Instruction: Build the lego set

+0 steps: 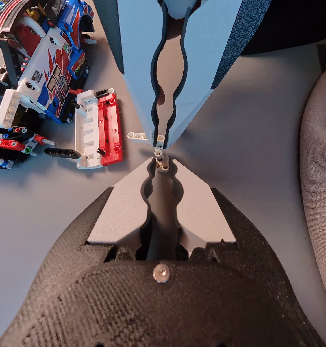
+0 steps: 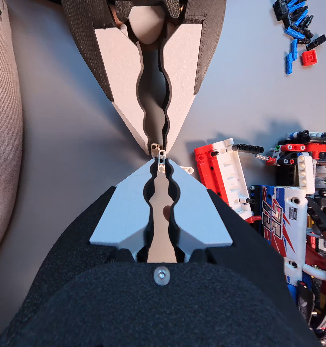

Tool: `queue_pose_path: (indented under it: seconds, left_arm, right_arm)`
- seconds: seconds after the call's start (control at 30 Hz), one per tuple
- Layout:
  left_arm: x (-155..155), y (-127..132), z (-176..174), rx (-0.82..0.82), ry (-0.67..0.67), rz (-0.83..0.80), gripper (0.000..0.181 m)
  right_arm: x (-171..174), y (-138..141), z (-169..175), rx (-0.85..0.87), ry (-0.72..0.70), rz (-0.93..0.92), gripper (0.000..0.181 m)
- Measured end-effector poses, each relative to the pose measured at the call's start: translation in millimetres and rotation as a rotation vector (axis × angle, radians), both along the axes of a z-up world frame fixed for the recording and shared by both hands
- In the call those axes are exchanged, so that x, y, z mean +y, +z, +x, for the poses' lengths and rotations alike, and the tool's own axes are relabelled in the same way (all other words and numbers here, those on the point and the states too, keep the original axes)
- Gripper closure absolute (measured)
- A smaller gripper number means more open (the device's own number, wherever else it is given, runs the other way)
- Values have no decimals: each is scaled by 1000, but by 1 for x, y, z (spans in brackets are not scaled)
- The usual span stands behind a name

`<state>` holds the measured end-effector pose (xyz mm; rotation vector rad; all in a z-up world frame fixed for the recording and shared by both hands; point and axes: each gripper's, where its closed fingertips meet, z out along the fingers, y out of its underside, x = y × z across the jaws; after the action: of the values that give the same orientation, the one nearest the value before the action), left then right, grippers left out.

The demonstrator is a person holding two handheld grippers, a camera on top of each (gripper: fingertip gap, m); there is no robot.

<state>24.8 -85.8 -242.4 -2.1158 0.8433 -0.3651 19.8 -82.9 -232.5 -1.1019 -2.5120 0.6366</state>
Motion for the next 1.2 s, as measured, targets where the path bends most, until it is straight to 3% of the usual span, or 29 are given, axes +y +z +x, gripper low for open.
queue_pose_path:
  seconds: [0.03,0.47,0.6,1.2]
  left_arm:
    - [0,0,0,-3,3,-1,169]
    - [1,1,2,-9,-4,13,170]
    - [2,1,2,-4,-6,19,170]
    - [1,1,3,8,-19,30,170]
  right_arm:
    - [0,0,0,-2,1,8,177]
    - [1,-4,2,-30,33,118,177]
    - [1,-4,2,-108,46,142,177]
    - [-3,-2,-1,-67,59,35,177]
